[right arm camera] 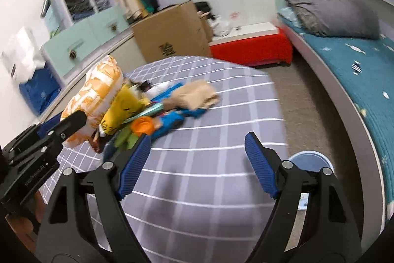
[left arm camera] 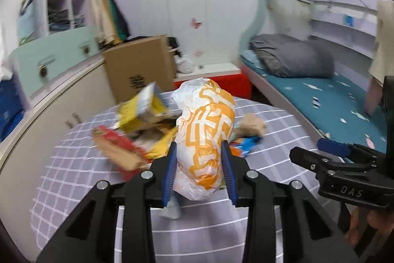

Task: Collect trash
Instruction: 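Grasp the orange-patterned bread bag with the left tool while the right tool grasps the orange cap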

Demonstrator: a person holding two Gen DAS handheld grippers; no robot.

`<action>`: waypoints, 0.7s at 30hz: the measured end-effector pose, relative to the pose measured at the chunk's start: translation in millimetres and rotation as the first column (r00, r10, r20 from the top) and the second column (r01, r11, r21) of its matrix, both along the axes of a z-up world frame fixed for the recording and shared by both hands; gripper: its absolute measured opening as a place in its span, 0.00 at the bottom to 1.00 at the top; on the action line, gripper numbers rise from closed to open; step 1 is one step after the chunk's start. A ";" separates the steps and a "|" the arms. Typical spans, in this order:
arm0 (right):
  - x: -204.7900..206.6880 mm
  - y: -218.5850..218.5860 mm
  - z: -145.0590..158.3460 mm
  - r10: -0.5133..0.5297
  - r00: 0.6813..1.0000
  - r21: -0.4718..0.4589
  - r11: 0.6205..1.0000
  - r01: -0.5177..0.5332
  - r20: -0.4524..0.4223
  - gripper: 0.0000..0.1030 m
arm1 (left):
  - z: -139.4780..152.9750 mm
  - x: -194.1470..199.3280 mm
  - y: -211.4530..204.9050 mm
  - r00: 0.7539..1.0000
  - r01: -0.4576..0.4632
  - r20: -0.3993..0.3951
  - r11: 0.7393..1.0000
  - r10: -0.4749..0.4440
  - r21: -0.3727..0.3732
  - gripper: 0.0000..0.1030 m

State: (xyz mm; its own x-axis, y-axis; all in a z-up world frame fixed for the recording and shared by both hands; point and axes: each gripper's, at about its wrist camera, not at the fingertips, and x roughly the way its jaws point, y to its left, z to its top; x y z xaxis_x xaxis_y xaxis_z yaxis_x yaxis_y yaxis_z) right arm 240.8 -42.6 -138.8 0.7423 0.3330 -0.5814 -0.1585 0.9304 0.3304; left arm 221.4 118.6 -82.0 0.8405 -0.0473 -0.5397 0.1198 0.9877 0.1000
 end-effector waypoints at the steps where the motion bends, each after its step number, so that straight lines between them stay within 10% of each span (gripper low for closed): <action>1: 4.7 9.3 -0.1 0.025 1.000 0.002 1.000 -0.025 -0.007 0.74 | 0.6 -0.8 8.4 1.000 -0.018 0.003 1.000 0.018 -0.012 0.33; 14: 44.7 86.0 -4.2 0.169 0.984 -0.112 0.978 -0.175 -0.059 0.35 | -6.7 5.5 45.9 0.997 -0.079 0.000 0.996 0.079 -0.035 0.33; 21: 54.5 82.9 -17.9 0.174 0.979 -0.096 0.978 -0.184 -0.106 0.35 | -11.8 9.6 44.7 0.997 -0.072 -0.002 0.997 0.072 -0.025 0.34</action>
